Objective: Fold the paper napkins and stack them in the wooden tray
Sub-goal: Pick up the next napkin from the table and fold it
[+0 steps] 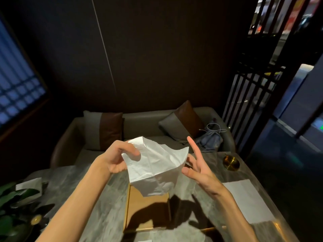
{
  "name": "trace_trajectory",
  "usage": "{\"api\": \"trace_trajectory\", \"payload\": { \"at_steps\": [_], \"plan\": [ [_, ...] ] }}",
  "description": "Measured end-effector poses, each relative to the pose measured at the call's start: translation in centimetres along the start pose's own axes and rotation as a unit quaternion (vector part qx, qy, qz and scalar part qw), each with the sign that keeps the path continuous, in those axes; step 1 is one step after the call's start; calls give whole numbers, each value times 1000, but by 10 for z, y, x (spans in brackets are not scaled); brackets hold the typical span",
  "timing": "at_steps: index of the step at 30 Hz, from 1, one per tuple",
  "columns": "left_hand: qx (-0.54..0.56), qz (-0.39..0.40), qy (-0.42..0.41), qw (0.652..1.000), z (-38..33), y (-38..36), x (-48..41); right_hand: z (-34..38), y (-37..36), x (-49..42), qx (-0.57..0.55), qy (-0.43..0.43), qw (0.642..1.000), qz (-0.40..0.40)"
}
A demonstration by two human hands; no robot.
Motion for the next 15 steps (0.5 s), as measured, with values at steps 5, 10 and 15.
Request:
{"api": "trace_trajectory", "payload": {
  "at_steps": [5,10,15],
  "plan": [
    [-94,-109,-27,989,-5,17,9,10,-1,4,35,21,999,-17],
    [-91,-133,-59,985,-5,22,12,17,3,9,33,49,996,-70],
    [-73,-239,-159,955,1,40,15,16,17,12,12,54,981,-185]
  ]
}}
Point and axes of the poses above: each hand's wrist, its own x-axis away from the middle knuckle, its own y-axis out of the back of the hand, z = x × y, the point moved 6 cm from there along -x, towards the middle knuckle, and after that the axes turned 1 degree about z, right-handed, at the moved point
